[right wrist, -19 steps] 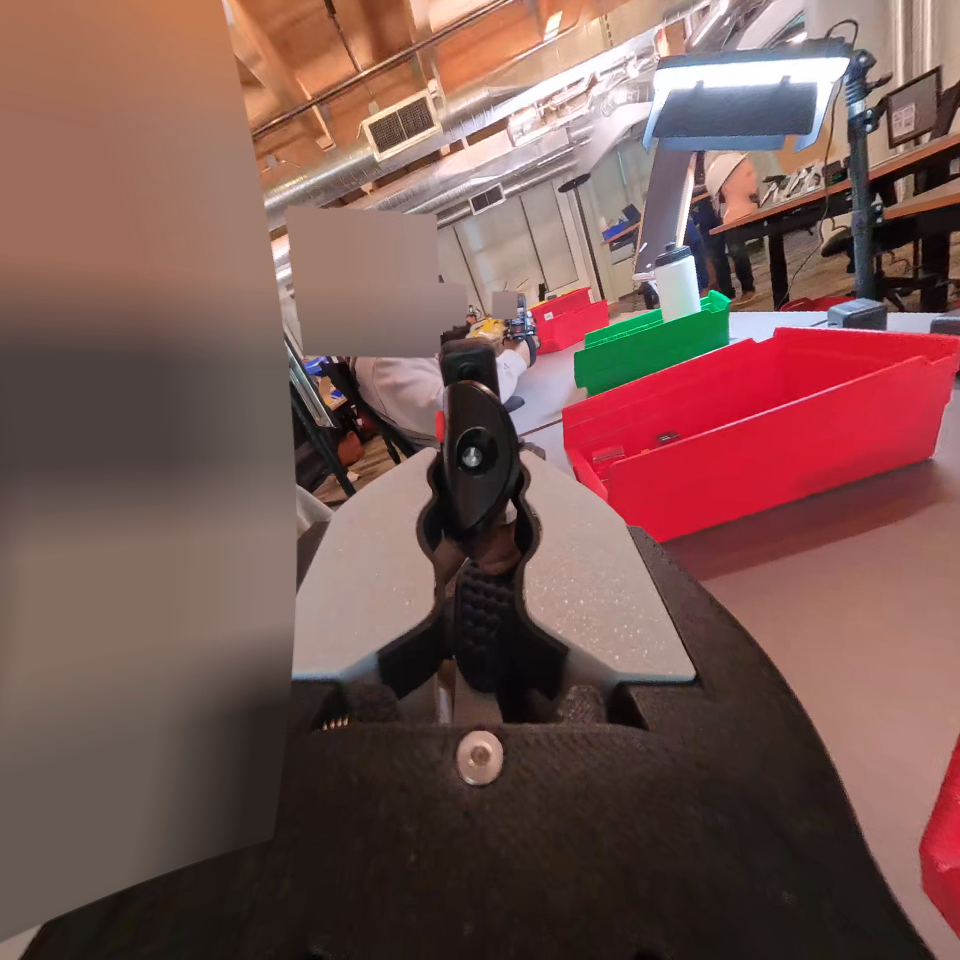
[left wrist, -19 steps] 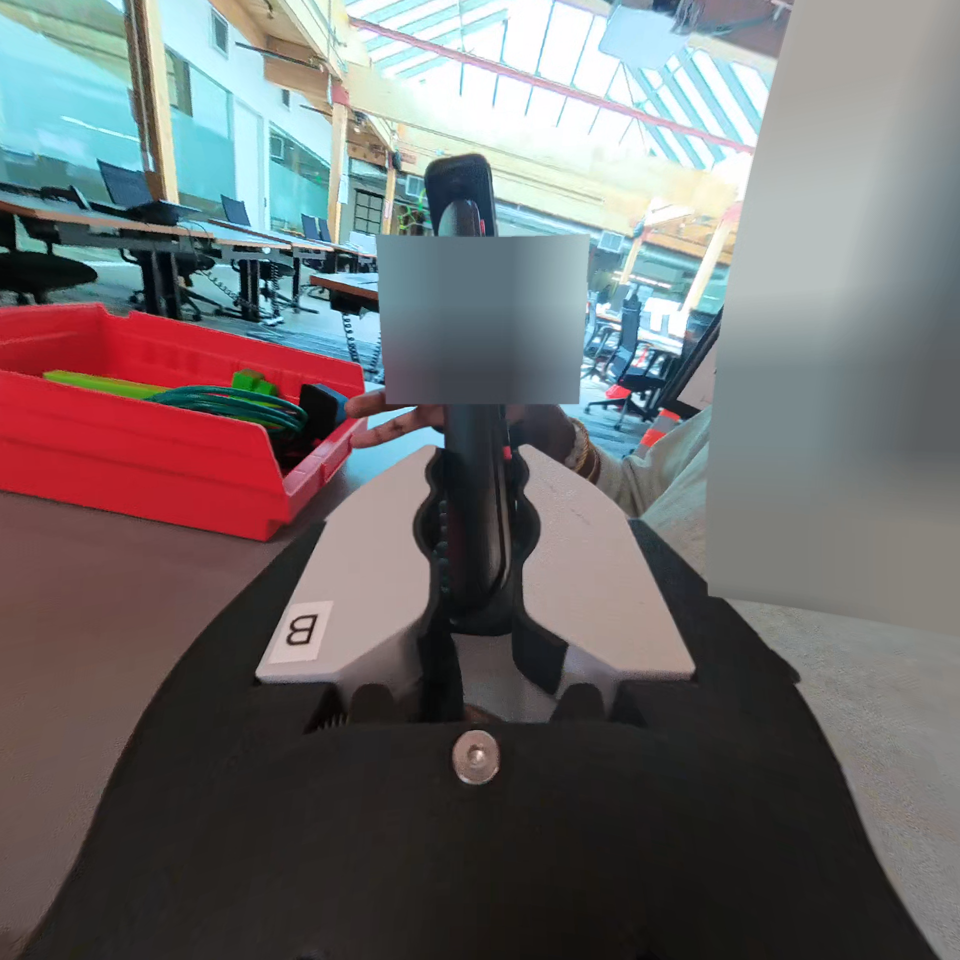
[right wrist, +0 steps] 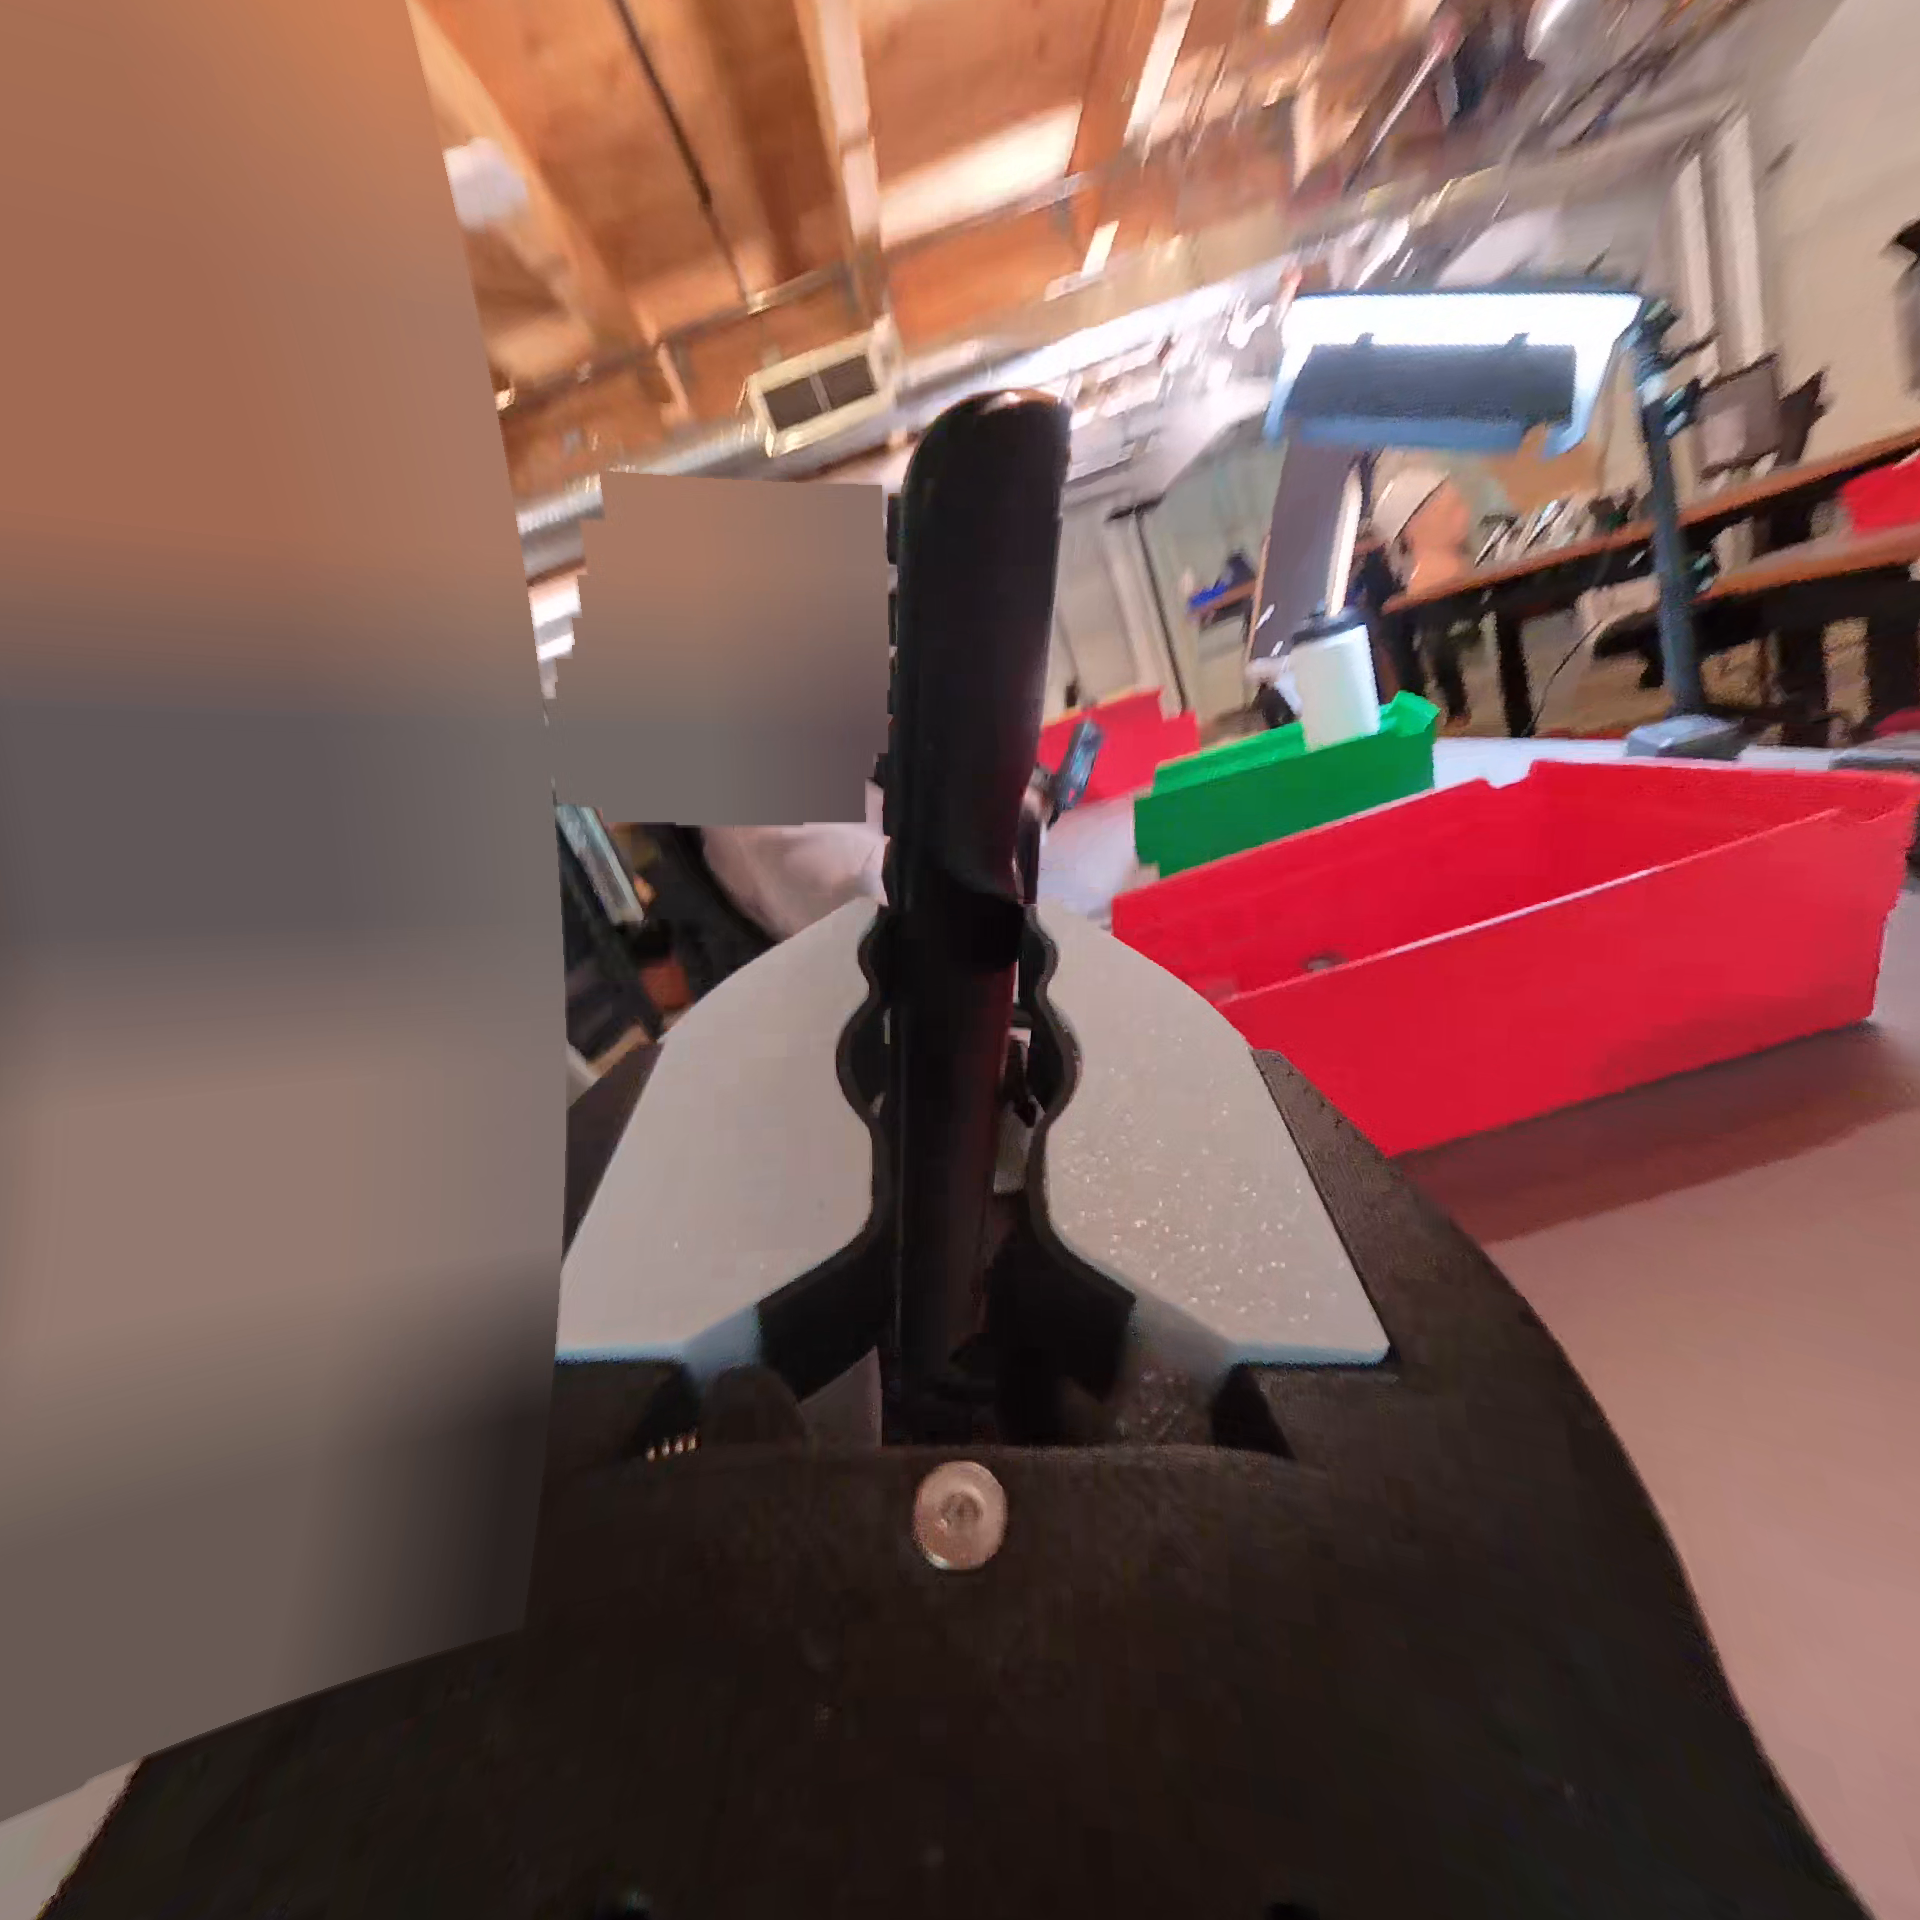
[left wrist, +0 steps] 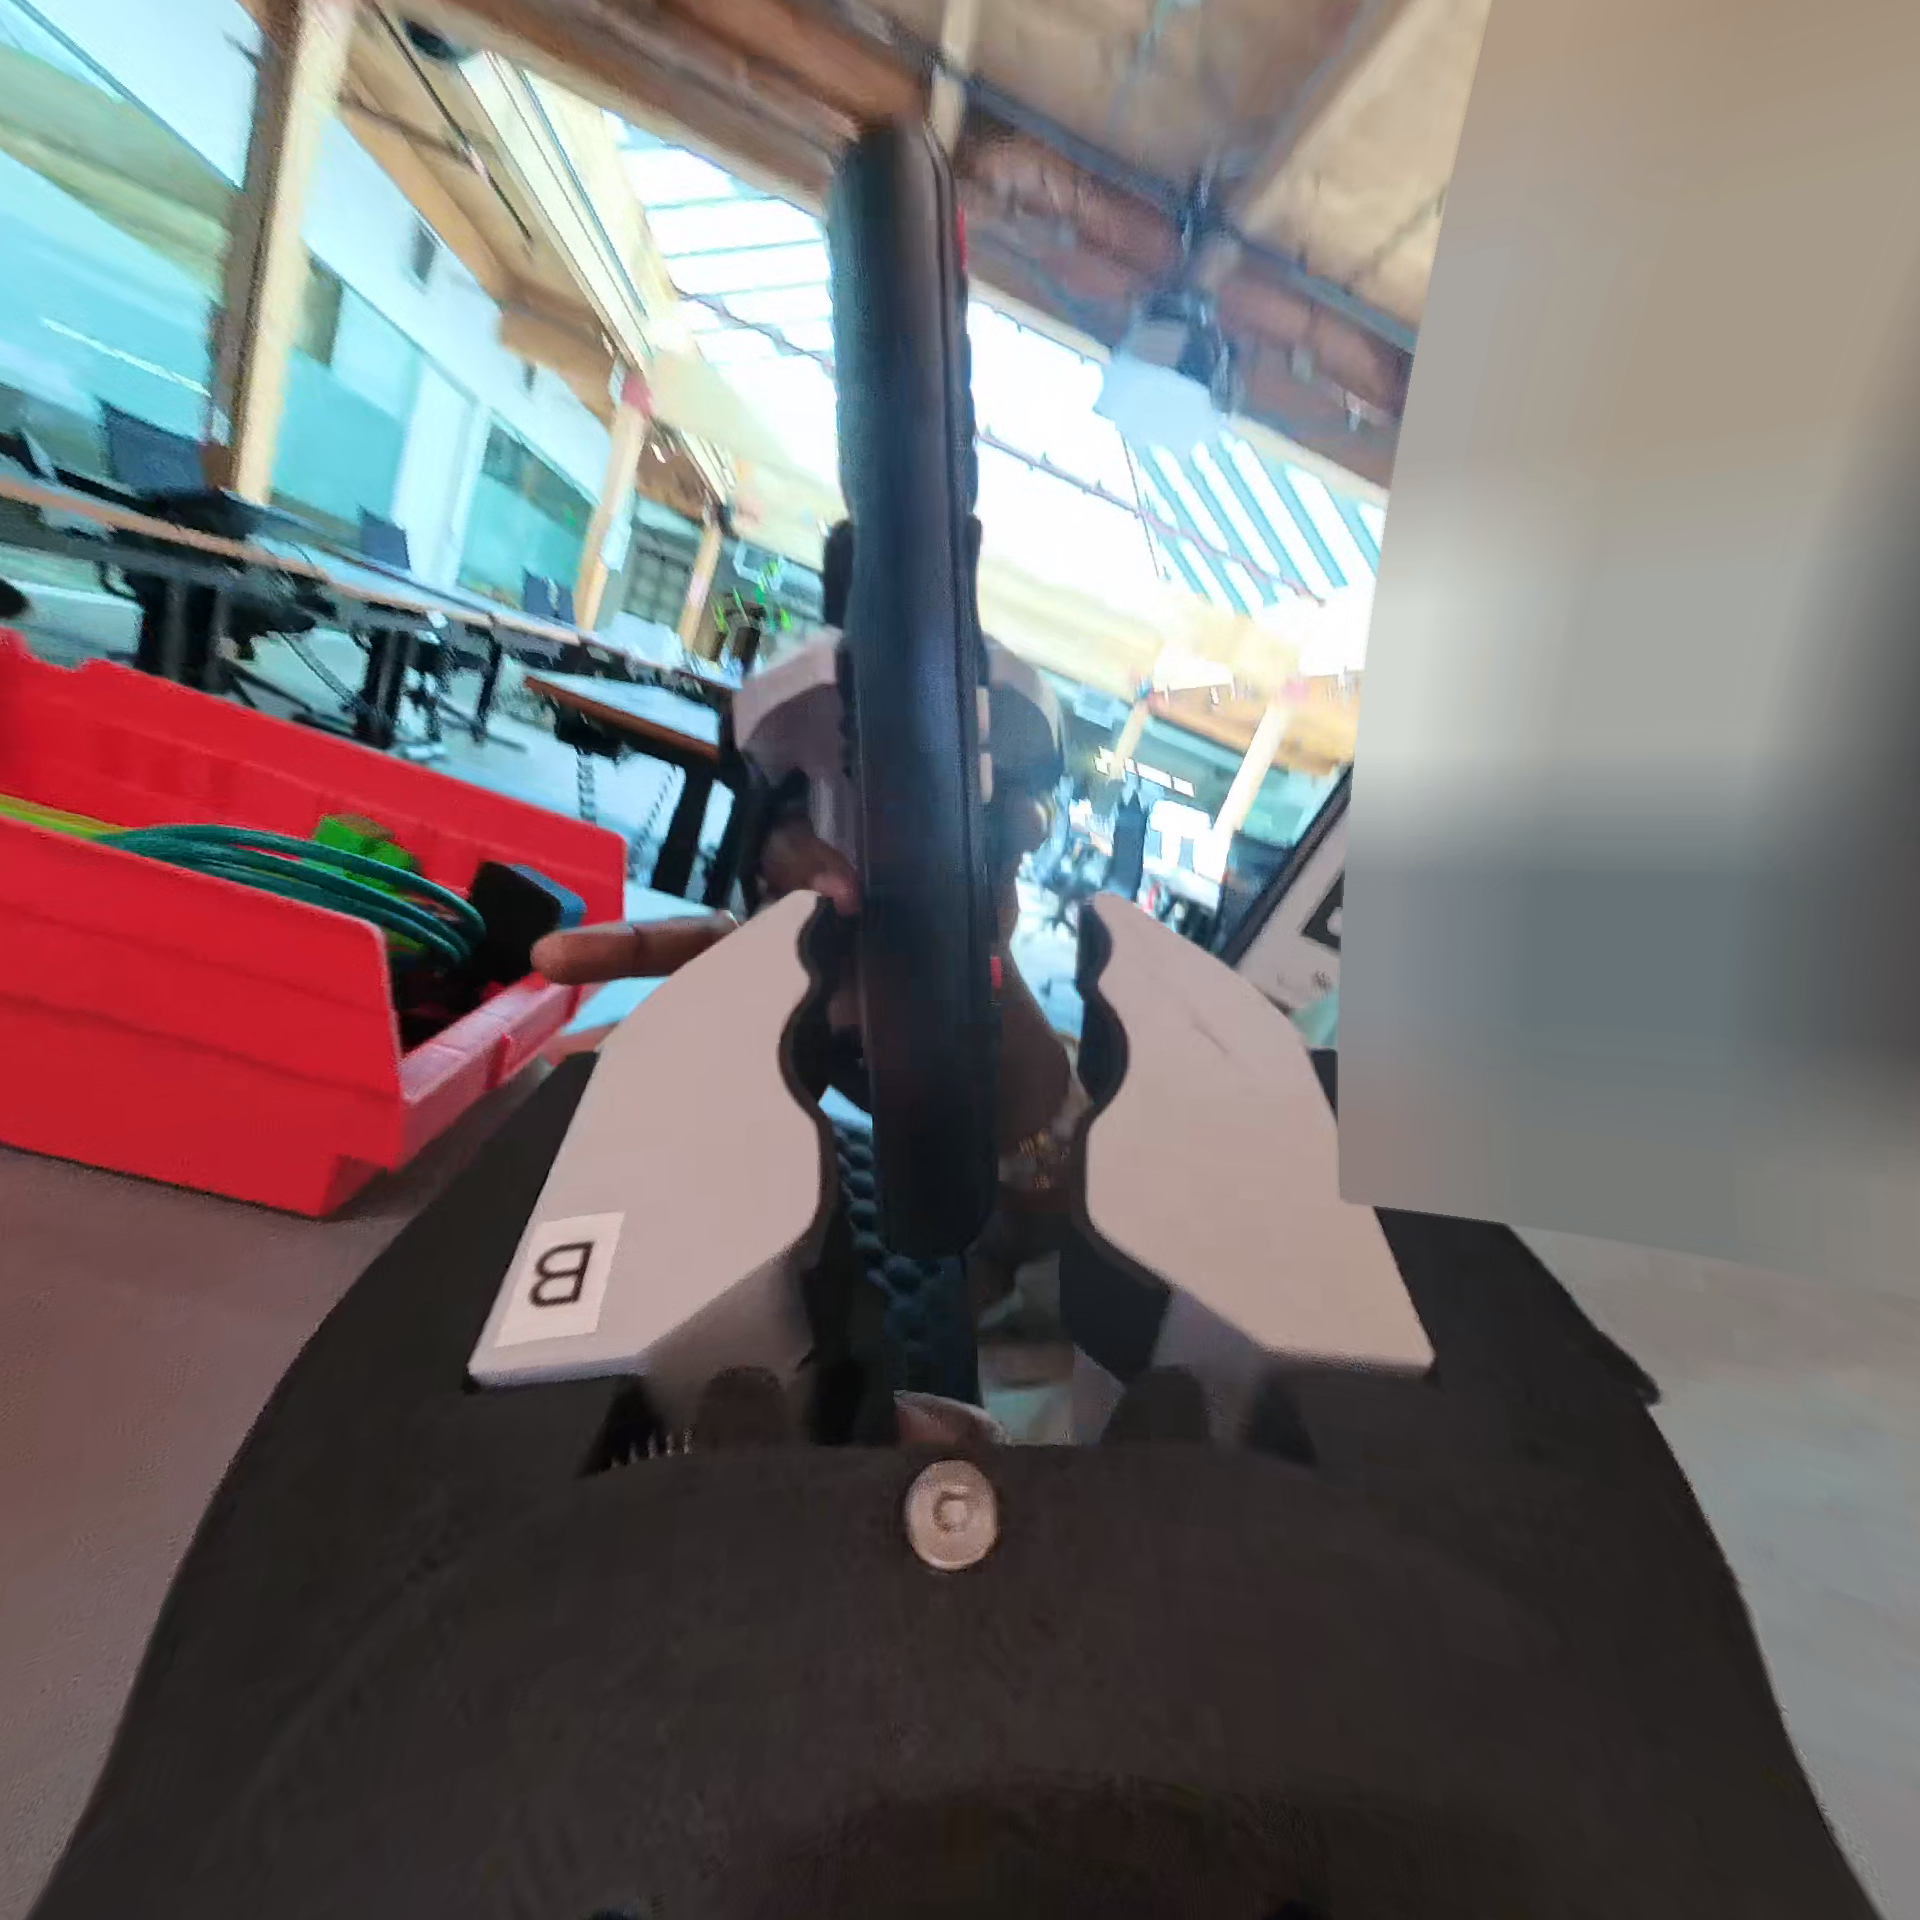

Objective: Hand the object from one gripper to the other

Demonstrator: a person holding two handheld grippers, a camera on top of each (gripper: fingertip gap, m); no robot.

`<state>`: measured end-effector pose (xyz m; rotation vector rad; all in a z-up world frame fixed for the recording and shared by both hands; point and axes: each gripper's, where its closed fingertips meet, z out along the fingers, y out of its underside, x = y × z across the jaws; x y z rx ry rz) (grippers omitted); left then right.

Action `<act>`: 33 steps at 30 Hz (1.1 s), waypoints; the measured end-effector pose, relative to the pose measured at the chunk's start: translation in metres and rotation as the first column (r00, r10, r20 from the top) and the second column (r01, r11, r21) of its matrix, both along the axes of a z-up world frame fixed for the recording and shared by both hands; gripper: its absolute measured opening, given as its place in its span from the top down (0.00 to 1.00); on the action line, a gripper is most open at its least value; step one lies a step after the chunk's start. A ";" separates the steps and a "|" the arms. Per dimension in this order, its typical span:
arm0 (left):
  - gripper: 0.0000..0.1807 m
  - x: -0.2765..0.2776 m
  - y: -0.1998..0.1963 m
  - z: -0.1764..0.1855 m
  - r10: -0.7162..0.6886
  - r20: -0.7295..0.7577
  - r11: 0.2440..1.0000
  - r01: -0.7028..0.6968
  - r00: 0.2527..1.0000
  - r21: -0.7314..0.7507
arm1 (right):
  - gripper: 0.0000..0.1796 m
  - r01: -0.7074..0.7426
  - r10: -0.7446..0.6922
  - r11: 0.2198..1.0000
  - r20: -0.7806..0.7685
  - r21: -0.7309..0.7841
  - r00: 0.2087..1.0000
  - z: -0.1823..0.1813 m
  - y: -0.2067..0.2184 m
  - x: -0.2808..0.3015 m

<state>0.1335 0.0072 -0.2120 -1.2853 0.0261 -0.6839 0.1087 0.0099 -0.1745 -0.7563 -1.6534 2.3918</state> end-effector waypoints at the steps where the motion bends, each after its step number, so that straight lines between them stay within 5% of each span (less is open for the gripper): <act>1: 0.75 0.004 0.001 -0.001 -0.009 -0.033 1.000 0.009 0.999 -0.019 | 0.87 -0.030 0.030 0.999 0.013 0.035 0.999 -0.001 -0.002 0.002; 8: 0.87 -0.002 0.012 0.003 0.160 -0.095 0.987 -0.158 0.983 0.031 | 0.87 -0.028 0.029 0.988 -0.008 0.153 1.000 0.001 -0.017 0.001; 11: 0.87 -0.025 0.014 0.005 0.354 -0.071 0.935 -0.351 0.932 0.051 | 0.81 0.198 -0.192 0.975 -0.062 0.100 0.979 0.006 -0.009 -0.015; 14: 0.86 -0.050 0.010 0.006 0.564 -0.050 0.825 -0.560 0.824 0.072 | 0.69 0.491 -0.478 0.868 -0.148 0.067 0.866 0.007 0.001 -0.025; 17: 0.86 -0.059 0.009 0.003 0.699 -0.096 0.715 -0.692 0.708 0.098 | 0.65 0.592 -0.563 0.789 -0.190 0.163 0.804 -0.002 -0.009 -0.029; 22: 0.87 -0.058 0.013 -0.001 0.757 -0.168 0.652 -0.748 0.632 0.124 | 0.63 0.611 -0.580 0.747 -0.192 0.261 0.792 -0.010 -0.018 -0.036; 33: 0.86 -0.057 0.016 -0.006 0.764 -0.210 0.640 -0.758 0.609 0.128 | 0.68 0.636 -0.599 0.697 -0.219 0.331 0.771 -0.015 -0.016 -0.041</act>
